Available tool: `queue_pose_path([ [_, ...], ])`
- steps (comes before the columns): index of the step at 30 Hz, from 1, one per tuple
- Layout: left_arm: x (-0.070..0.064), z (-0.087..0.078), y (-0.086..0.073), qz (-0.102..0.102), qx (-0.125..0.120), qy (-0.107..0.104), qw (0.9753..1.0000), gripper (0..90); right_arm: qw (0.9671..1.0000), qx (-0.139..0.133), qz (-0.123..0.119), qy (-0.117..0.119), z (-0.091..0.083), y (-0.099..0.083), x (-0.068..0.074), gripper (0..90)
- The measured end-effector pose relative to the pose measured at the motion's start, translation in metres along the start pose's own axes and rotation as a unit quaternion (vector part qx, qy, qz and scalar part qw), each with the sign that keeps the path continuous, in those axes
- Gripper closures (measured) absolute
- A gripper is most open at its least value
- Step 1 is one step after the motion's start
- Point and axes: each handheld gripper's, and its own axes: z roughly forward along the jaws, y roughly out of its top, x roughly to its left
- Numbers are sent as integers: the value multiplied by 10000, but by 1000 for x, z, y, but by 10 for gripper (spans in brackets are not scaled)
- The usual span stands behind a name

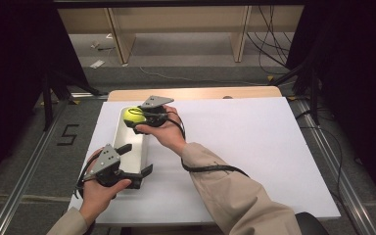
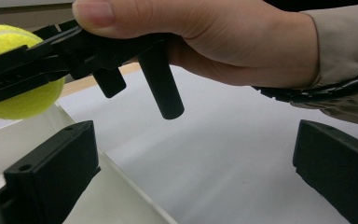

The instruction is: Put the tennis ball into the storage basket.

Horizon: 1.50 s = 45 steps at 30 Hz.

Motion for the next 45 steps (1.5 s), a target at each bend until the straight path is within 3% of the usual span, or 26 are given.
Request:
queue_pose_path([
  [45,0,0,0,-6,-9,-5,10000,0,9997,233,25,52,17,-6,0,273],
])
